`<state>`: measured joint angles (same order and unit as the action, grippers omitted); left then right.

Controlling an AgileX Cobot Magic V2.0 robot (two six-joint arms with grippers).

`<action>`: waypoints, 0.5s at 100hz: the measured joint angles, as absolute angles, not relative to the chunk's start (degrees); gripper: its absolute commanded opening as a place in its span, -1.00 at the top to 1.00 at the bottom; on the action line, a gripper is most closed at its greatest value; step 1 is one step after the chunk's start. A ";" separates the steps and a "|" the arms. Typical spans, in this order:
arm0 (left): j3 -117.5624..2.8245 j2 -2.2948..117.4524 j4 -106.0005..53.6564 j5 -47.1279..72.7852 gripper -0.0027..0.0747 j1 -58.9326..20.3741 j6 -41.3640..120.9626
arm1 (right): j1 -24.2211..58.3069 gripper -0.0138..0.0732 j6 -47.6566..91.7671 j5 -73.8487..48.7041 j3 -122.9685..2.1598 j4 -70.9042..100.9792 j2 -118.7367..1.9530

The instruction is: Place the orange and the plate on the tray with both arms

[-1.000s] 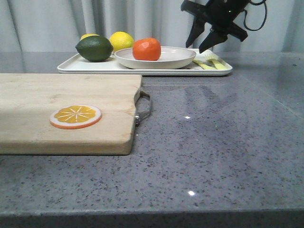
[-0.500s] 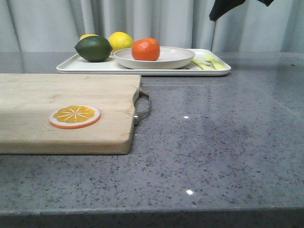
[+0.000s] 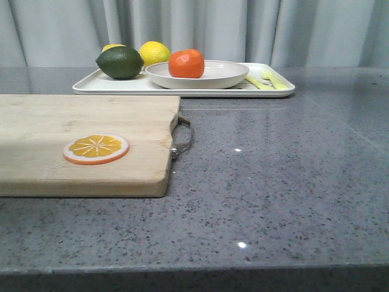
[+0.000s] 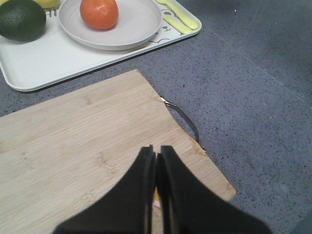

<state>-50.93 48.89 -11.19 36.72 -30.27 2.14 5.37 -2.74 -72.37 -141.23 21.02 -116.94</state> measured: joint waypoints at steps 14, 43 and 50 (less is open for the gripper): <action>-50.22 47.94 -11.19 35.89 0.98 -30.27 2.14 | 6.07 0.83 -2.37 -72.48 -141.23 20.98 -114.19; -44.84 40.34 -11.28 35.02 0.98 -30.27 2.23 | 9.70 0.83 -2.24 -72.67 -140.50 20.89 -109.73; -43.69 38.21 -11.28 35.02 0.98 -30.27 1.94 | 9.95 0.83 -2.22 -72.67 -138.43 20.89 -107.91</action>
<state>-43.69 38.21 -11.28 35.02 -30.27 1.94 9.95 -2.22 -72.67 -138.43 20.89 -107.91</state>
